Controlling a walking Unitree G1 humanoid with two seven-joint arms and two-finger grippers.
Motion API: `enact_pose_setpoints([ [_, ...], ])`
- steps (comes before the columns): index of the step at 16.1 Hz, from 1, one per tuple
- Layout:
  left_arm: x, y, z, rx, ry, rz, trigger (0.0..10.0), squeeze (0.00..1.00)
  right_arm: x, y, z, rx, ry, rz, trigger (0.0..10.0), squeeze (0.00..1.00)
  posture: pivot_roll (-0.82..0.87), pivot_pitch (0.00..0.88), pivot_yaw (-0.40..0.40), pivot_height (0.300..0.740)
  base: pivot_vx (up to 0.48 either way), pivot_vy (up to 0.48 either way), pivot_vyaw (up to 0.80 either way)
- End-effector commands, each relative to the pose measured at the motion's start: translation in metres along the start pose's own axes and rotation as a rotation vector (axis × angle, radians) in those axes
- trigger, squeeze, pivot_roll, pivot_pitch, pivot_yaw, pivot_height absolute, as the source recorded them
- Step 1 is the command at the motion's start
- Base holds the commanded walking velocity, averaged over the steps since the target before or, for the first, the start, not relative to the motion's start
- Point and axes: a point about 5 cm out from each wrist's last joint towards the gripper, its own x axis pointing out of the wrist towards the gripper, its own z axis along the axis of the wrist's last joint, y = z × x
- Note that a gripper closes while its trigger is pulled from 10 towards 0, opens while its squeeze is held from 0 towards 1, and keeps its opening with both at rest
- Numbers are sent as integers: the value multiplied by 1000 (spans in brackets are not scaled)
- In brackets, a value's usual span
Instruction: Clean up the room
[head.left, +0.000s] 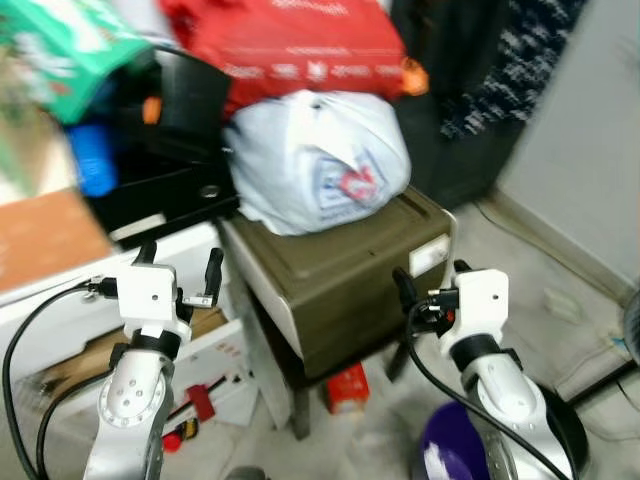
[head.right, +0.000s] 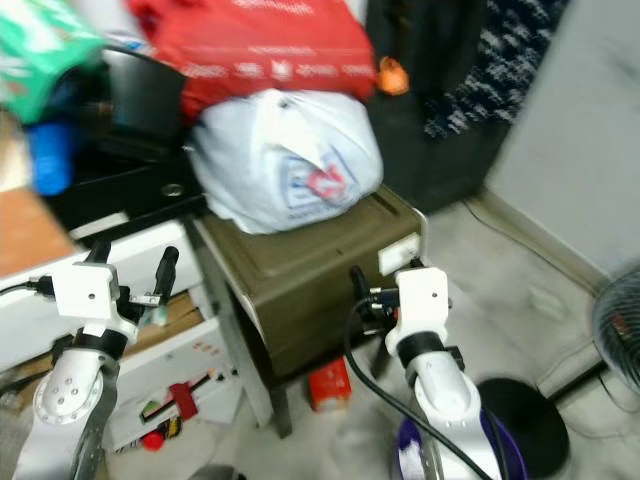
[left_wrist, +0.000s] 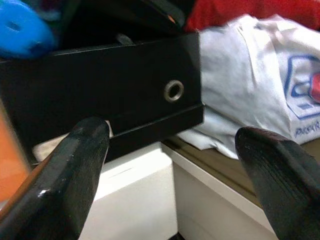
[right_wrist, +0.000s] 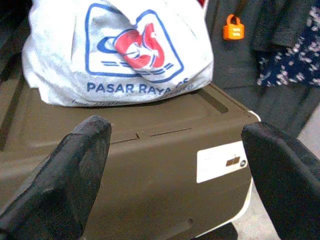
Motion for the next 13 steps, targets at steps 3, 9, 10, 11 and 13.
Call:
enact_pose_setpoints([
  [3,1,-4,0,15,6,-11,10000,0,4,-1,-3,-4,11,-1,10000,0,32,0,-12,740,0,0,800],
  [9,2,-6,0,23,5,-22,10000,0,7,3,-2,1,5,13,10000,0,29,0,-6,740,0,0,800],
  [10,2,-6,0,25,6,-24,10000,0,7,3,-2,3,4,12,10000,0,29,0,-5,740,0,0,800],
  [11,3,-6,0,26,7,-25,10000,0,7,3,-2,3,4,12,10000,0,30,0,-5,740,0,0,800],
  [13,3,-6,0,28,7,-26,10000,0,8,4,-2,5,4,18,10000,0,30,0,-2,740,0,0,800],
])
